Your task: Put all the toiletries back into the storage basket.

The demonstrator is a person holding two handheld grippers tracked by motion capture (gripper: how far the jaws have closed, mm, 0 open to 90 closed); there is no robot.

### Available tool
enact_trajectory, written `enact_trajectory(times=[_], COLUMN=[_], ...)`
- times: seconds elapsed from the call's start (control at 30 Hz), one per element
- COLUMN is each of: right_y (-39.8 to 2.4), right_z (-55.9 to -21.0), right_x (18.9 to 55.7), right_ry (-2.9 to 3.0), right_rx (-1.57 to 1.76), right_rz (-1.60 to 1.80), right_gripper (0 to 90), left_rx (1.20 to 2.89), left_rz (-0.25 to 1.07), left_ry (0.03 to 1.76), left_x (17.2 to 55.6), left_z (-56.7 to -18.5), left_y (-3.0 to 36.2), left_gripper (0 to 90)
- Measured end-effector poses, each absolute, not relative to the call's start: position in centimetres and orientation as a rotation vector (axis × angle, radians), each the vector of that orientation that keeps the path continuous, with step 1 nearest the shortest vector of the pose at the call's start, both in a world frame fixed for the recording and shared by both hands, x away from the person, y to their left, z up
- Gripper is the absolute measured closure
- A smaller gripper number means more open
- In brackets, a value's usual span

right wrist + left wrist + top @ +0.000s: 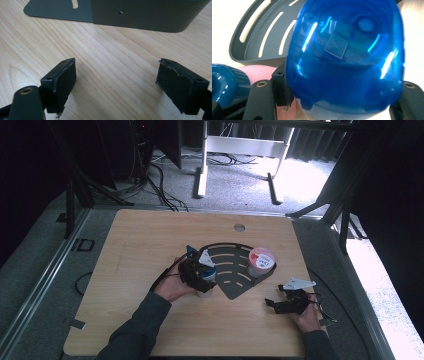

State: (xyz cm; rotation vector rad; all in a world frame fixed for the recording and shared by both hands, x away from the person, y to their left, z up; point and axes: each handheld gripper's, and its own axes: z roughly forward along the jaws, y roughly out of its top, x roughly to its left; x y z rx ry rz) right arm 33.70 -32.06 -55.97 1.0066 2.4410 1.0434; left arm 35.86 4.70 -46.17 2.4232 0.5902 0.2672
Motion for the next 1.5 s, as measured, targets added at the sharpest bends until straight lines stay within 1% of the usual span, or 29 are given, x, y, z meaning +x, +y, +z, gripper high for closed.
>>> enact_trajectory(times=[0.33, 0.6, 1.1, 1.5], right_y=[-32.1, -32.1, -32.1, -32.1], right_z=[-56.0, -56.0, -56.0, -56.0], right_x=[33.7, 33.7, 33.7, 33.7], right_ry=[2.441, 2.441, 2.442, 2.444], right_rx=[1.007, 1.007, 1.006, 1.003], right_rz=[1.044, 1.043, 1.042, 1.043], right_gripper=[15.8, 15.7, 15.7, 15.7], left_rx=[2.469, 2.515, 2.568, 2.600], left_rz=[0.271, 0.249, 0.231, 0.214], left_ry=[0.579, 0.574, 0.563, 0.556], left_x=[36.1, 36.4, 36.6, 36.6], left_z=[-46.2, -46.6, -47.0, -47.1], left_y=[4.3, 4.1, 4.0, 3.9], left_gripper=[35.2, 36.3, 45.3, 47.5])
